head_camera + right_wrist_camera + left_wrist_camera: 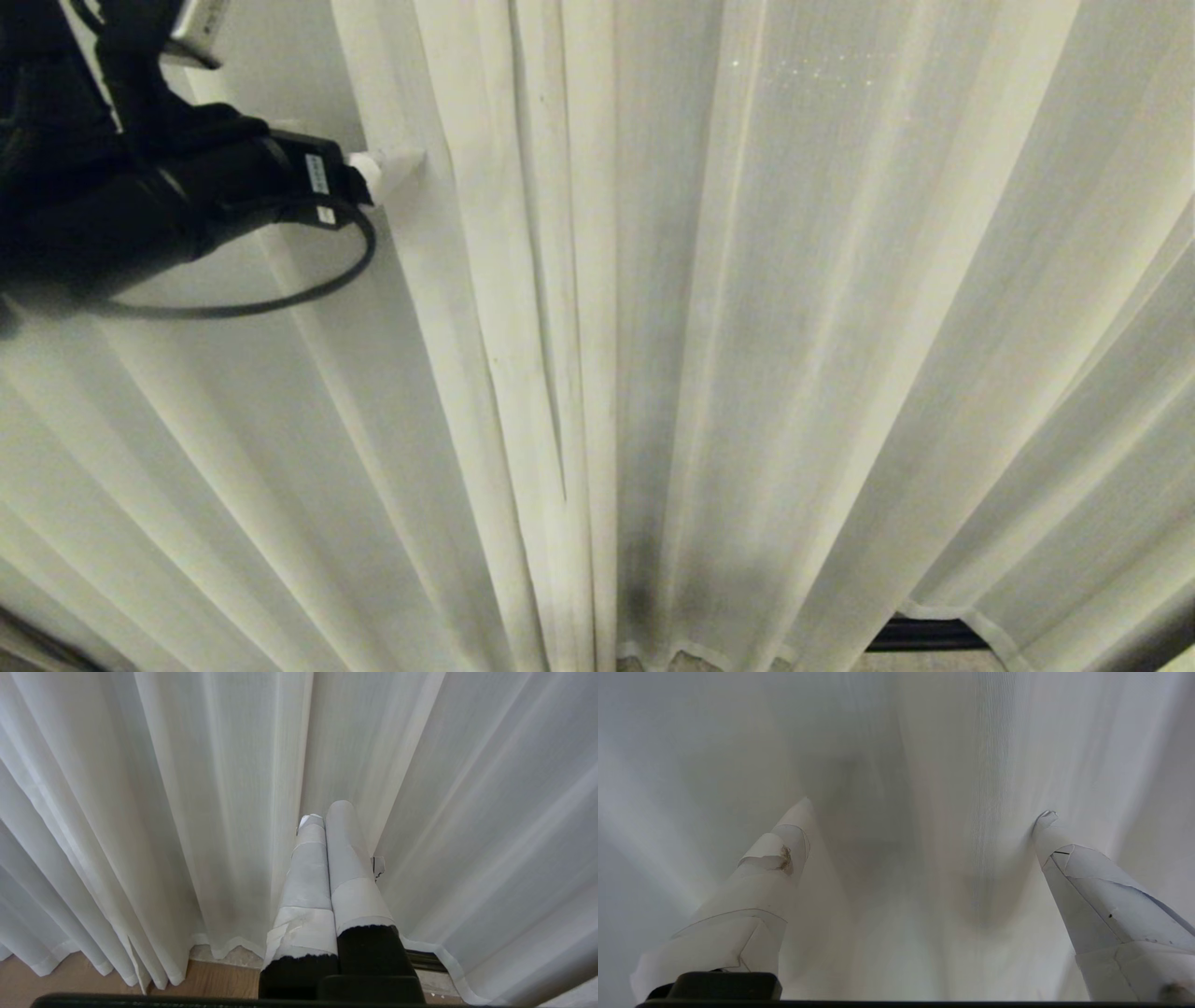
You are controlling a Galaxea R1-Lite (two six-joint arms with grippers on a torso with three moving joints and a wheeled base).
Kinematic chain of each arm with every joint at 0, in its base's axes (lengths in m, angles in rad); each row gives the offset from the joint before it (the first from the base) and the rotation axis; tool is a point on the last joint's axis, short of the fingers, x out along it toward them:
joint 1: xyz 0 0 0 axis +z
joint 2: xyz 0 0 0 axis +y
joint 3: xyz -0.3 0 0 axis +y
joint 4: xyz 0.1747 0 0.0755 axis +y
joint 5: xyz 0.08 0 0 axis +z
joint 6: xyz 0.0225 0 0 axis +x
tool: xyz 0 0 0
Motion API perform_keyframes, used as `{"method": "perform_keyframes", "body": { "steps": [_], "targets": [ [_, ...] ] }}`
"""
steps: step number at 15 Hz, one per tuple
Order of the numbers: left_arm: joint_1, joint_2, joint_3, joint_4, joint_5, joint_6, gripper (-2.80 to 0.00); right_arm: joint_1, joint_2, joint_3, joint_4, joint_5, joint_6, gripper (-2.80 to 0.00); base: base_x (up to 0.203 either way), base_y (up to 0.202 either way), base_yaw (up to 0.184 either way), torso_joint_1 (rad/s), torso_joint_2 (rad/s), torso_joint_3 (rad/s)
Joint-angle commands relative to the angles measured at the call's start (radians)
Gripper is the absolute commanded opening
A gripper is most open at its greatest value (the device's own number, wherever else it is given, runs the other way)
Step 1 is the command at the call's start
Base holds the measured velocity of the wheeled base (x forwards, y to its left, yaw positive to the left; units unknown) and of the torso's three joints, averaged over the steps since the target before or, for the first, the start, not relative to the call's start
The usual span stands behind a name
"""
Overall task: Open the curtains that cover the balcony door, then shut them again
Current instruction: Pull the inner curtains open on both sides
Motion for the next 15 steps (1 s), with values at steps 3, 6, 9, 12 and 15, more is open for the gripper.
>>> {"method": "perform_keyframes", "body": {
  "steps": [3, 6, 9, 12, 15],
  "targets": [
    [0.011, 0.152, -0.141, -0.007, 0.002, 0.001, 0.00, 0.000, 0.002, 0.000, 0.000, 0.001, -0.001, -2.80, 0.000, 0.000, 0.000, 0.000, 0.00, 0.000],
    [0.019, 0.215, -0.217, -0.007, 0.001, 0.001, 0.00, 0.000, 0.002, 0.000, 0.000, 0.001, -0.001, -2.80, 0.000, 0.000, 0.000, 0.000, 0.00, 0.000],
    [0.040, 0.264, -0.283, -0.009, 0.000, 0.032, 0.00, 0.000, 0.002, 0.000, 0.000, 0.001, -0.001, -2.80, 0.000, 0.000, 0.000, 0.000, 0.00, 0.000],
    [0.053, 0.291, -0.331, -0.009, 0.000, 0.047, 0.00, 0.000, 0.002, 0.000, 0.000, 0.001, -0.001, -2.80, 0.000, 0.000, 0.000, 0.000, 0.00, 0.000],
    [0.043, 0.297, -0.363, -0.010, -0.009, 0.039, 0.00, 0.000, 0.002, 0.000, 0.000, 0.001, -0.001, -2.80, 0.000, 0.000, 0.000, 0.000, 0.00, 0.000]
  ]
}}
